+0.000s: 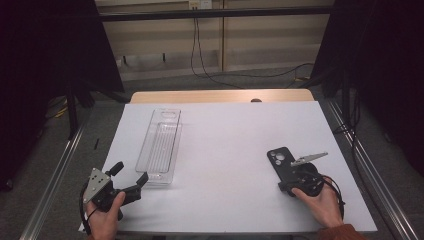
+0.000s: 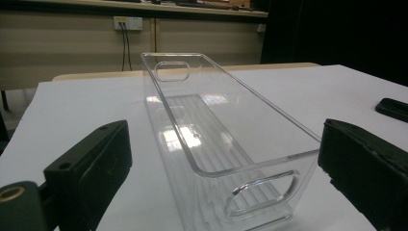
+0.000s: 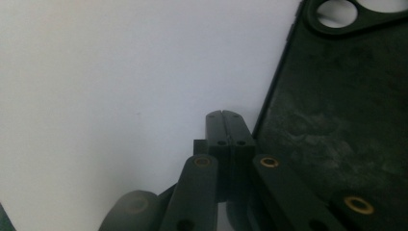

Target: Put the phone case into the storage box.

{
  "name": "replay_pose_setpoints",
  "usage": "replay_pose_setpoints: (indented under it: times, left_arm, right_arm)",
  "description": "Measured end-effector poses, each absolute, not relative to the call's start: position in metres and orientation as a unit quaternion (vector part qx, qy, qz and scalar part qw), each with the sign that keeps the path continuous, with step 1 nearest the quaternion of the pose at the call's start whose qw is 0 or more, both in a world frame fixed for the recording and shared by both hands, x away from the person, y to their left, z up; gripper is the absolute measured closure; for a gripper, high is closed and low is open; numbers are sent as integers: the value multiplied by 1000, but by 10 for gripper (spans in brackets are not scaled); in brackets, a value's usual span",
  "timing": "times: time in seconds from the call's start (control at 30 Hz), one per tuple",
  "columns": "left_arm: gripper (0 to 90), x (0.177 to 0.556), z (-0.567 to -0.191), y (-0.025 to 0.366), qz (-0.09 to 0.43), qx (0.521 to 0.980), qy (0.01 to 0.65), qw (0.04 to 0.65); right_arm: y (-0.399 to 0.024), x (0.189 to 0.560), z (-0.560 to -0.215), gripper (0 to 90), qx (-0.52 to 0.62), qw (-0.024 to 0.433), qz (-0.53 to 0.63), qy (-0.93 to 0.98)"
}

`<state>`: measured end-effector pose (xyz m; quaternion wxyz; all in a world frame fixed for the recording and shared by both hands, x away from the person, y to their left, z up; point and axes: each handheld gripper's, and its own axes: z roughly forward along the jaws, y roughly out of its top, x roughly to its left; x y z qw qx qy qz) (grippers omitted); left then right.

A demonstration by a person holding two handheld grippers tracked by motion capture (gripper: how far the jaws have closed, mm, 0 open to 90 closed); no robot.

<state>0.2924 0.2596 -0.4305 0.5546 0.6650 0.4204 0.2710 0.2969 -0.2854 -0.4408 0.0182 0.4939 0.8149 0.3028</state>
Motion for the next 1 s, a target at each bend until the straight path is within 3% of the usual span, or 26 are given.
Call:
replay_pose_setpoints:
  times: [0.5, 0.87, 1.0]
  left_arm:
    - [47, 293, -430, 260, 272, 666, 418, 555]
    - [47, 294, -430, 260, 270, 666, 418, 555]
    - [47, 294, -430, 259, 269, 667, 417, 556]
  right_arm:
    - [-290, 295, -441, 900, 497, 28, 304, 812]
    - [-289, 291, -433, 900, 461, 59, 364, 807]
    - [-289, 289, -429, 831, 443, 66, 395, 802]
